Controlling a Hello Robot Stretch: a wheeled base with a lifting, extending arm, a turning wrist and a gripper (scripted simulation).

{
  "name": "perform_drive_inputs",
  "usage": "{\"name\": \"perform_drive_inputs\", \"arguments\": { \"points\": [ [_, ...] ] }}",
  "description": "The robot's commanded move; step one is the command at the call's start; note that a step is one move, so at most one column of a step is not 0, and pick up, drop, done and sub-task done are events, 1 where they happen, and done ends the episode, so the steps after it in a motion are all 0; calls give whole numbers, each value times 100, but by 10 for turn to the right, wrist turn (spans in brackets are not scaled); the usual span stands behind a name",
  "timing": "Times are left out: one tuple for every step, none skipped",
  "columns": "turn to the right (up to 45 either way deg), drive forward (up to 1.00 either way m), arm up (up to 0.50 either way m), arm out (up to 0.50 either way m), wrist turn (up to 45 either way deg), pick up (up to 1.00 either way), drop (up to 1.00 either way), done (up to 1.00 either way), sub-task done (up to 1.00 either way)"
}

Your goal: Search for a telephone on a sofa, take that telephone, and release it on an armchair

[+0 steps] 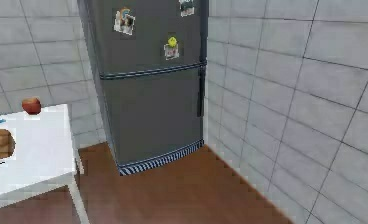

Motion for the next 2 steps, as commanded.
{"name": "perform_drive_inputs", "arguments": {
  "points": [
    [-450, 0, 0, 0, 0, 0, 0, 0, 0],
    [-450, 0, 0, 0, 0, 0, 0, 0, 0]
  ]
}}
